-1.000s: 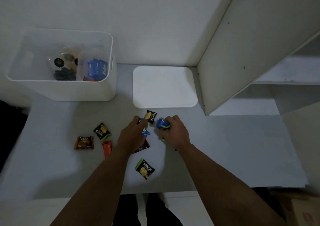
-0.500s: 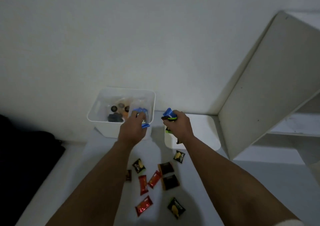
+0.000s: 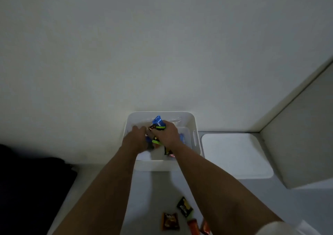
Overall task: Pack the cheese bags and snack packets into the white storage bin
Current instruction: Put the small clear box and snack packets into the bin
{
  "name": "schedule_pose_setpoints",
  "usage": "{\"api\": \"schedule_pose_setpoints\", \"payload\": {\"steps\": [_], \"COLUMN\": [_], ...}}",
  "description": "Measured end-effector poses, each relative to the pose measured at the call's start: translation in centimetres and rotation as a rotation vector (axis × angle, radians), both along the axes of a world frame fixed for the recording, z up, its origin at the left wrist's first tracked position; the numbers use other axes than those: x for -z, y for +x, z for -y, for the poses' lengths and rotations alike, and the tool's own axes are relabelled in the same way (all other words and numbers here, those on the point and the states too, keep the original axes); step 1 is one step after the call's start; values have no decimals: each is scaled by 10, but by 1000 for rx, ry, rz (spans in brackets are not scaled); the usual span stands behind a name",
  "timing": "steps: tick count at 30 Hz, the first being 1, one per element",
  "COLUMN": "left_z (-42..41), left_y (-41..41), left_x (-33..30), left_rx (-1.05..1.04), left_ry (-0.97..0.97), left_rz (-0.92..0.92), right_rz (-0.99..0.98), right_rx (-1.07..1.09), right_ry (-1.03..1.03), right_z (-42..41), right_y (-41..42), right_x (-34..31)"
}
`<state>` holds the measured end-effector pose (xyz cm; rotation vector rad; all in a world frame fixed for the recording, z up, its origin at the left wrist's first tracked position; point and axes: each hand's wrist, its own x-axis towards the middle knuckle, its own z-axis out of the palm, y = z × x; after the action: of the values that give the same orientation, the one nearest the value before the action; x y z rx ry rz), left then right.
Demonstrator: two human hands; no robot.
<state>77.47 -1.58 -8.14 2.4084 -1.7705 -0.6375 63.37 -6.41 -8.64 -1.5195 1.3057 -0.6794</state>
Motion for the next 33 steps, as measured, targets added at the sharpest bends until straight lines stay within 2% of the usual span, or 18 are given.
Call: {"api": "schedule_pose_setpoints", "payload": {"steps": [4,9,11,14,17,22,28,30,33], "left_z": [21,24,23,19,9,-12,-73,-100,-136], "left_y": [22,26,26,27,9,-44,-109,-133,-160], "left_x": [24,24,24,20,6,-10,23,41,63], "left_rx": [93,178,180,147,119,-29,134,177,203], "left_ry": [131,252,227,159,78,-196,-569,-554,-413], "left_rz": [-3,-4,-6,-5,-14,-36,-93,-122,113], "right_rz": [-147,-493,-545,-510,-392,-238,-245,-261,-322], "right_rx": [-20,-297,-354,-298,-176,22,188,204,185], "right_ry": [91,174,191,137,86,-72,-161,-154,-131], "right_z": [5,12,15,13,8,-12,-47,-67,-104], "right_y": [32,49,50,38,13,-59,-175,-218,-277], "right_x": [38,62,62,42,21,-8,1,16,54]}}
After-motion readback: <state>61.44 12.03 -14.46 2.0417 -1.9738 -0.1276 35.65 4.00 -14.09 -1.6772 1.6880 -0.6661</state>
